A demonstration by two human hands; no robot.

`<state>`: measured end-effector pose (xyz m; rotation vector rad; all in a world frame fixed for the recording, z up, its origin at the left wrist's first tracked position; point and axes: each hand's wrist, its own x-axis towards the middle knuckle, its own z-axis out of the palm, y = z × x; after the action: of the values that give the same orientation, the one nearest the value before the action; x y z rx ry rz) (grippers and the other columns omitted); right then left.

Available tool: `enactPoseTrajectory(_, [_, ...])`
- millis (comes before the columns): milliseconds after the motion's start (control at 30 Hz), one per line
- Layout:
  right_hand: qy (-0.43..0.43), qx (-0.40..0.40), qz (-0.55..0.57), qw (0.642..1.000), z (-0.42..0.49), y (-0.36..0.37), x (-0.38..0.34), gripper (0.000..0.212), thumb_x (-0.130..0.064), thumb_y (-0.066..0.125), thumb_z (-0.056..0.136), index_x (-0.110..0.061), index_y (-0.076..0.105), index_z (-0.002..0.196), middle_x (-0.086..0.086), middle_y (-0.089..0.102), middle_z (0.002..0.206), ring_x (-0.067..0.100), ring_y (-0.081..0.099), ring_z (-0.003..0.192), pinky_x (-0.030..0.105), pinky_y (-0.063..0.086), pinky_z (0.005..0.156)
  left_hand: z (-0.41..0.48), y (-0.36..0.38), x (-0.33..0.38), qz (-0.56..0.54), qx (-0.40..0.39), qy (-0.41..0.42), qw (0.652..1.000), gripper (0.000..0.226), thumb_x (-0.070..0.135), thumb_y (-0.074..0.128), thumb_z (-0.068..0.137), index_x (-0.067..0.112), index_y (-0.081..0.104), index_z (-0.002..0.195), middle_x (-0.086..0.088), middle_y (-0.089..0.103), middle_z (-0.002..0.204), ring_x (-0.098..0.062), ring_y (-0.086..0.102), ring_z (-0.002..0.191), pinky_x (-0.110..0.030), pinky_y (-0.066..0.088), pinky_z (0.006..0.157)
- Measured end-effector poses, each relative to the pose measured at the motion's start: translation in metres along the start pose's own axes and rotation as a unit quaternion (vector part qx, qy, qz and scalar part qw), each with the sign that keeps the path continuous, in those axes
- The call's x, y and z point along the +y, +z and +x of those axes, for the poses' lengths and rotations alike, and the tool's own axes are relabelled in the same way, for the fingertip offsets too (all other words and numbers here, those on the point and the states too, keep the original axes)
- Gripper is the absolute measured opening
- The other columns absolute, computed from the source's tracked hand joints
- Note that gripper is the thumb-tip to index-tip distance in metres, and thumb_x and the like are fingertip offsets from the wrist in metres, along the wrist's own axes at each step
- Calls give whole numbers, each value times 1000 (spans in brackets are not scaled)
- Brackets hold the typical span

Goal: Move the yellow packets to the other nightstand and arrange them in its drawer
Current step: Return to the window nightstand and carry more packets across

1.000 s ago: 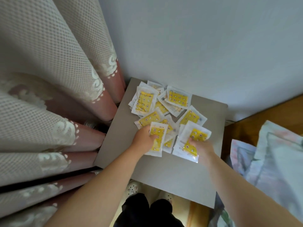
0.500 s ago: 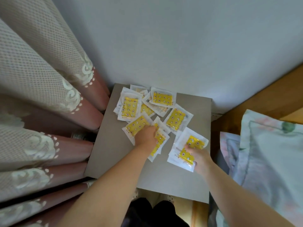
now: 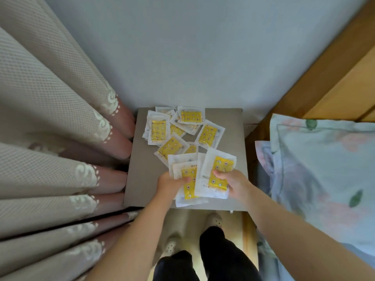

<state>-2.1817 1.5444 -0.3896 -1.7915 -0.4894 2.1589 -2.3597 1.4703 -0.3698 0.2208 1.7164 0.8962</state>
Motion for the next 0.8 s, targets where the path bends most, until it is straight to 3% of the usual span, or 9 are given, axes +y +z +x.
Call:
enactPoseTrajectory(100, [-5,23,24,999,-25,1,28,28,-2,73,77,-4,66,103,15,71,103,33,68,94,50,54,78,-16,-15,-12,-7,-18,-9,1000,22,-2,76,76,12,66,89,-8,70,89,-22,68,78,-36,55,73])
enactPoseTrajectory(200, [-29,38,57,997,-48,2,67,27,-1,73,77,-4,66,103,17,70,106,34,68,93,52,55,77,-33,-29,-30,2,-58,-9,998,22,1,75,78,10,67,97,-11,72,97,-22,69,81,-35,56,72])
enactPoseTrajectory(333, [-38,50,153,986,-86,2,138,19,3,65,83,-3,65,101,16,69,103,30,68,84,42,56,60,-60,-46,-68,60,-126,-26,990,20,3,73,80,9,67,98,-13,71,100,-25,70,84,-39,57,75])
enactPoseTrajectory(400, [-37,72,201,976,-104,1,176,22,3,65,83,-2,64,104,17,69,104,31,68,86,44,55,64,-75,-53,-88,94,-156,-37,983,19,5,74,80,9,68,98,-13,72,99,-26,70,87,-43,56,80])
enactPoseTrajectory(500, [-21,107,254,961,-129,-4,231,23,2,66,83,-2,63,105,16,68,105,31,67,88,44,55,66,-97,-60,-119,142,-198,-48,969,19,5,74,80,9,68,98,-8,73,95,-22,70,82,-37,56,73])
enactPoseTrajectory(600, [5,128,310,942,-157,-13,282,28,1,68,81,-3,64,109,16,68,109,33,66,94,46,55,67,-123,-63,-150,177,-239,-61,953,15,6,73,81,11,68,94,-9,73,95,-23,69,83,-41,55,80])
enactPoseTrajectory(733, [9,140,387,911,-200,-26,360,23,-1,65,84,-5,63,107,14,68,109,32,64,101,49,52,84,-159,-57,-200,254,-315,-108,908,10,12,68,88,13,68,97,-11,72,98,-26,69,89,-50,54,85])
enactPoseTrajectory(800, [-2,152,429,891,-223,-31,402,18,-1,62,87,-6,63,104,12,68,102,29,65,96,47,50,84,-179,-50,-226,292,-340,-123,885,11,14,67,88,11,67,99,-14,71,104,-30,68,95,-53,52,87])
